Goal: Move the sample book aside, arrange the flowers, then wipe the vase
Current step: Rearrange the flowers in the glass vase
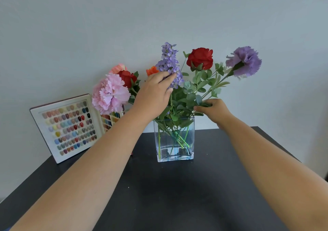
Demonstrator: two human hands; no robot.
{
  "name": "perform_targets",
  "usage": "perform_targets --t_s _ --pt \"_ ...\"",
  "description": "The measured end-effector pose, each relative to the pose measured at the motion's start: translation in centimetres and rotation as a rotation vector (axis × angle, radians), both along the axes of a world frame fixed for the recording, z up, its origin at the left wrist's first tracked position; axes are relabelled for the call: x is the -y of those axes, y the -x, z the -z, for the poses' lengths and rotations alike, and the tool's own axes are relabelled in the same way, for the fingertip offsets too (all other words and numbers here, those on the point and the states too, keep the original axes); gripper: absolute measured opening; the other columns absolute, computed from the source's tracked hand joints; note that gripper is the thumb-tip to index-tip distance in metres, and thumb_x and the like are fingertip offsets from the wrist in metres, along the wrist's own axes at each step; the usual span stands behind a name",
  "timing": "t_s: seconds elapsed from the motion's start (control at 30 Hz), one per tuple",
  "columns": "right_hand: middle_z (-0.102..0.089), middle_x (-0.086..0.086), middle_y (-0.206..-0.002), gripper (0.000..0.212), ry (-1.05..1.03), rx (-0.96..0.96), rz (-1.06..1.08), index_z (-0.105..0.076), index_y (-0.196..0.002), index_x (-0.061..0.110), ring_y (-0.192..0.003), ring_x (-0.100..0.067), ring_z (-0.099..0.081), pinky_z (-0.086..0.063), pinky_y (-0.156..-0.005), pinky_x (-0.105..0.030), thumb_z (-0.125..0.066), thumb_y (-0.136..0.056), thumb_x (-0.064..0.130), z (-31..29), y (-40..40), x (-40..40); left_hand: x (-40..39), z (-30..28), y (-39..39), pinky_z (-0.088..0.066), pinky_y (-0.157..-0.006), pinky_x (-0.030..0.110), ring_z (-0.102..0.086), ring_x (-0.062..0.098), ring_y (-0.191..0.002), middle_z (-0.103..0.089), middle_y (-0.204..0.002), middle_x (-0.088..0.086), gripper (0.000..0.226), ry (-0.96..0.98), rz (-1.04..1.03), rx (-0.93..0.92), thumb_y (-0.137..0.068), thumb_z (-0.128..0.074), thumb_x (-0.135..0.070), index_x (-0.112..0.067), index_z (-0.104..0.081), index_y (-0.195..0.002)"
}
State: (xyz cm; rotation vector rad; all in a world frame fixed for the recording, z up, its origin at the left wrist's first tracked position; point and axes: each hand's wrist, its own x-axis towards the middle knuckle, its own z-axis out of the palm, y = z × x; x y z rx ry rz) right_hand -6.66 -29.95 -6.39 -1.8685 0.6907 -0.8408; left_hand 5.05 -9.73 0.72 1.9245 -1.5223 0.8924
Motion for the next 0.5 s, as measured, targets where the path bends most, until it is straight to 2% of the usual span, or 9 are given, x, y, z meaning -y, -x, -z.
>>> perform_targets --t_s 0.07,0.13,0.2,0.27,0.33,0.43,0.5 --pt "-0.067 -0.004 -0.078 0.017 -0.020 0.007 -0.009 -0.072 -0.078 0.016 -0.070 -0.016 -0.053 -0.040 -0.060 -0.026 -0.083 -0.072 0.028 0.1 -0.1 -0.3 0.1 0.3 0.5 -0.025 -0.105 0.023 -0.046 0.030 -0.125 -0.055 -0.135 0.012 0.041 0.030 0.024 -0.032 -0.096 -0.052 -0.009 -0.008 -0.053 -0.137" --pt "-0.067 0.000 -0.081 0.017 -0.048 -0.016 -0.037 -0.071 -0.080 0.021 -0.072 -0.014 -0.054 -0.040 -0.061 -0.026 -0.084 -0.071 0.029 -0.4 0.3 -0.5 0.3 0.7 1.0 -0.022 -0.103 0.017 -0.047 0.029 -0.125 -0.056 -0.133 0.013 0.040 0.048 0.049 -0.061 -0.096 -0.051 -0.005 -0.006 -0.054 -0.136" --pt "-0.067 0.005 -0.088 0.024 -0.137 -0.064 -0.179 -0.068 -0.093 0.028 -0.080 -0.012 -0.054 -0.037 -0.066 -0.029 -0.080 -0.072 0.023 -1.2 1.3 -0.1 0.2 1.1 1.3 -0.024 -0.103 0.018 -0.048 0.028 -0.125 -0.056 -0.134 0.012 0.040 0.056 0.064 -0.077 -0.096 -0.051 -0.004 -0.006 -0.055 -0.135" --pt "-0.066 0.004 -0.100 0.032 -0.265 -0.031 -0.307 -0.062 -0.107 0.030 -0.086 -0.014 -0.052 -0.036 -0.073 -0.031 -0.066 -0.080 0.011 -1.8 2.6 1.2 0.0 1.3 1.3 -0.026 -0.103 0.020 -0.048 0.027 -0.125 -0.057 -0.133 0.012 0.040 0.079 0.073 -0.094 -0.096 -0.051 -0.004 -0.007 -0.055 -0.135" --pt "-0.065 -0.001 -0.108 0.036 -0.345 0.085 -0.265 -0.060 -0.111 0.023 -0.086 -0.017 -0.050 -0.037 -0.071 -0.030 -0.051 -0.085 -0.001 -2.3 3.6 2.6 -0.3 1.4 1.1 -0.027 -0.103 0.019 -0.048 0.024 -0.124 -0.057 -0.133 0.011 0.040 0.111 0.078 -0.124 -0.095 -0.052 -0.005 -0.008 -0.055 -0.135" --pt "-0.068 -0.004 -0.100 0.035 -0.364 0.176 0.014 -0.060 -0.112 0.015 -0.080 -0.018 -0.054 -0.043 -0.067 -0.027 -0.041 -0.089 -0.004 -3.5 3.6 4.0 -0.4 1.3 0.9 -0.027 -0.103 0.018 -0.047 0.021 -0.126 -0.055 -0.135 0.009 0.043 0.120 0.067 -0.168 -0.096 -0.052 -0.007 -0.009 -0.051 -0.139" --pt "-0.068 -0.005 -0.097 0.034 -0.445 0.237 -0.031 -0.061 -0.108 0.013 -0.075 -0.018 -0.057 -0.045 -0.066 -0.027 -0.042 -0.085 -0.005 -4.8 2.9 4.0 -0.3 1.3 0.8 -0.028 -0.104 0.019 -0.046 0.020 -0.127 -0.054 -0.136 0.008 0.044 0.105 0.059 -0.178 -0.096 -0.052 -0.008 -0.011 -0.050 -0.140"
